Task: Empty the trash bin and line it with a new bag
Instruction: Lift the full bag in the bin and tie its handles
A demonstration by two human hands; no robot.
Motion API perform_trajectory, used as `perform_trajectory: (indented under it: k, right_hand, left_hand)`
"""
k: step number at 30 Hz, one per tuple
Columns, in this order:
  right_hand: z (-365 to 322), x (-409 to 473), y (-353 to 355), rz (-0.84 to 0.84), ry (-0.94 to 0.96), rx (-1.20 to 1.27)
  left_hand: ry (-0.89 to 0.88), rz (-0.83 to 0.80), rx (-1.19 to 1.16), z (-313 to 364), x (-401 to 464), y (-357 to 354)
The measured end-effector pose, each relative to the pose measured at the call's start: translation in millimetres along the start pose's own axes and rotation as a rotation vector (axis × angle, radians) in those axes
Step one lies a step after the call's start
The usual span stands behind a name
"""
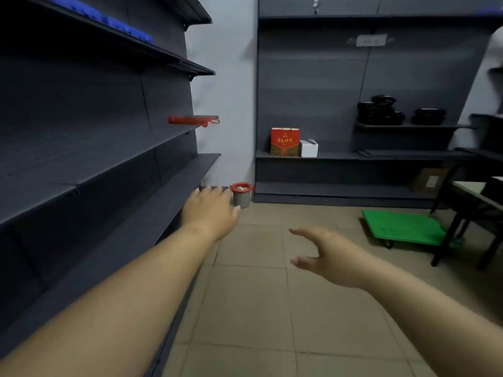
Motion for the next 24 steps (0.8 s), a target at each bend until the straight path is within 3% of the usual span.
perform_trajectory:
  k: [6,16,24]
  right_hand:
    - [-11.3,101.3,-45.7,-0.144,-0.115,-0.112]
    - [-22.7,306.5,-56.4,-0.087,-0.238,-0.246]
    - [-16.4,443.2,-58.2,-0.076,-0.305,-0.265]
  left_hand:
    - [0.058,-0.145,0.135,-30.9,22.1,-56.2]
    - [0.158,-0.223,0.058,-101.5,172.0,-111.5]
    - [0.134,-0.242,0.019,-135.7,307.5,-144.5]
Point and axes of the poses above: each hand's wrist, its own x-axis towards the middle knuckle, its own y-axis out of the back of the hand, z = x × y, the point moved 1 cm from there along x, towards the middle knuckle, and after that the axes turned 14 degrees about -x, right-handed, at the moved point
